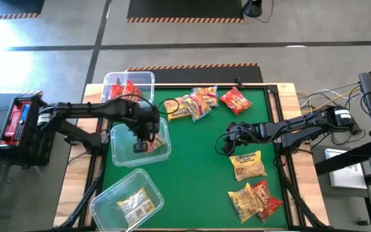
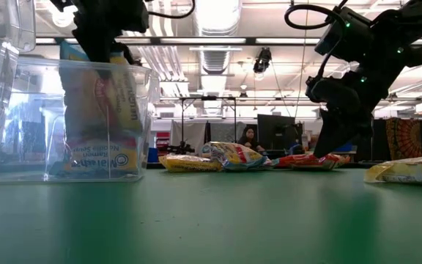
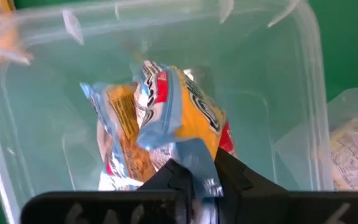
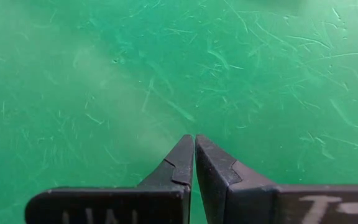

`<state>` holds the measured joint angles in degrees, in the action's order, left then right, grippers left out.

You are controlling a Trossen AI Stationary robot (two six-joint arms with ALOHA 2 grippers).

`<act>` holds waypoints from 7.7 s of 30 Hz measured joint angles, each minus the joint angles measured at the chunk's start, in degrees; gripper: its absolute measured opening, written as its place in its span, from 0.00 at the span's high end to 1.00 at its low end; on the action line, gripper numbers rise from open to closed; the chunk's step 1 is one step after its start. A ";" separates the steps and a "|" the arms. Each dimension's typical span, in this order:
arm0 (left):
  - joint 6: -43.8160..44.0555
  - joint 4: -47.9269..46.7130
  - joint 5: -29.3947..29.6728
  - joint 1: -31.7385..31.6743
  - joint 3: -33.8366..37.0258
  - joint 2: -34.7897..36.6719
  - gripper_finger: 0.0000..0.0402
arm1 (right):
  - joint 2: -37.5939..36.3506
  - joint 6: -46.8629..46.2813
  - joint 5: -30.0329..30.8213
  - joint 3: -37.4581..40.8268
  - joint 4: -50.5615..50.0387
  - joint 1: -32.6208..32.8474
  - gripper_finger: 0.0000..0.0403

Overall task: Sort Maruchan noodles
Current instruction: Put the bottom right blue noodle pack into the middle transparent bin, then put the middle yellow noodle pack into the bottom transparent bin

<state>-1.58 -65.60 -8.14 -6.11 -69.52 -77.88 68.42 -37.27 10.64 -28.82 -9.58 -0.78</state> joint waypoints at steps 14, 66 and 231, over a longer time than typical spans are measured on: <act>6.58 -0.42 14.73 0.00 0.05 1.15 0.72 | 0.00 -0.88 -0.61 -1.10 -1.41 -0.02 0.98; 27.40 45.33 11.78 4.27 0.01 6.27 0.72 | 0.02 -13.52 -22.42 -12.76 -47.38 18.40 0.98; 69.34 76.89 6.14 1.84 -3.01 -42.09 0.72 | -7.86 0.39 -1.60 -6.78 -26.84 2.23 0.98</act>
<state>67.76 11.29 -2.00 -4.27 -72.53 -119.97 60.56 -36.88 9.04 -35.59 -36.42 1.45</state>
